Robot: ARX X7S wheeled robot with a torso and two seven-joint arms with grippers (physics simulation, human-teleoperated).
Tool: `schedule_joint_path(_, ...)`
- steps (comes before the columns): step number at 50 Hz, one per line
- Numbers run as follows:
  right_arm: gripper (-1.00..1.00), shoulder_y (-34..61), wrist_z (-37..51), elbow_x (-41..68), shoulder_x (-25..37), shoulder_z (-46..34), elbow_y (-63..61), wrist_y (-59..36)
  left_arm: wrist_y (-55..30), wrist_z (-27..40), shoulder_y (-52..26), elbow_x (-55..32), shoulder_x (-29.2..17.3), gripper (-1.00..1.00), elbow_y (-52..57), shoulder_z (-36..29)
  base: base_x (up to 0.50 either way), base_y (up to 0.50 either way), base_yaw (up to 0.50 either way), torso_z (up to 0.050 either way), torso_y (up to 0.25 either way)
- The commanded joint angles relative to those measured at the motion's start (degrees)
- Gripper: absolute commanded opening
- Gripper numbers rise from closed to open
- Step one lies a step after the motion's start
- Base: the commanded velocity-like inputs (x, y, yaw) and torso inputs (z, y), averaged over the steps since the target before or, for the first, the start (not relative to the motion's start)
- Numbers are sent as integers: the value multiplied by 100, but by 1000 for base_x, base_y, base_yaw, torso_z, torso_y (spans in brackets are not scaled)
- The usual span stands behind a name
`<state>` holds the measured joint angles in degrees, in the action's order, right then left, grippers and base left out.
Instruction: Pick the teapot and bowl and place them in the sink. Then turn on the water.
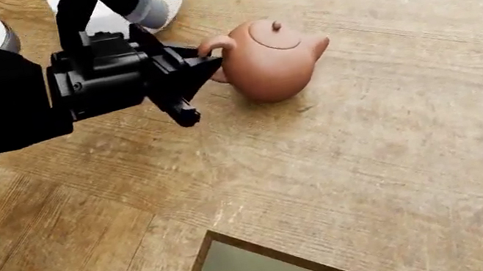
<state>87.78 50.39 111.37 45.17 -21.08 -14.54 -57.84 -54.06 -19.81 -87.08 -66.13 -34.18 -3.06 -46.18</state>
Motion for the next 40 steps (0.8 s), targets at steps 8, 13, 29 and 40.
schedule_joint_path(8,100,-123,12,12,101,85,-73,135,492,1978,982,-1851,-464,-100,1213,1636,0,0,0,0,0)
schedule_joint_path(13,100,-174,14,20,144,125,-111,180,815,2298,1449,-2210,-593,-100,1600,1974,0,0,0,0,0)
schedule_joint_path(29,100,-272,-1,-7,179,165,-159,277,1777,3085,2116,-3166,-483,-100,2395,2881,0,0,0,0,1)
schedule_joint_path(40,100,-330,-21,-124,240,216,-224,340,1891,3322,2055,-3320,-378,-100,2571,2942,0,0,0,0,0)
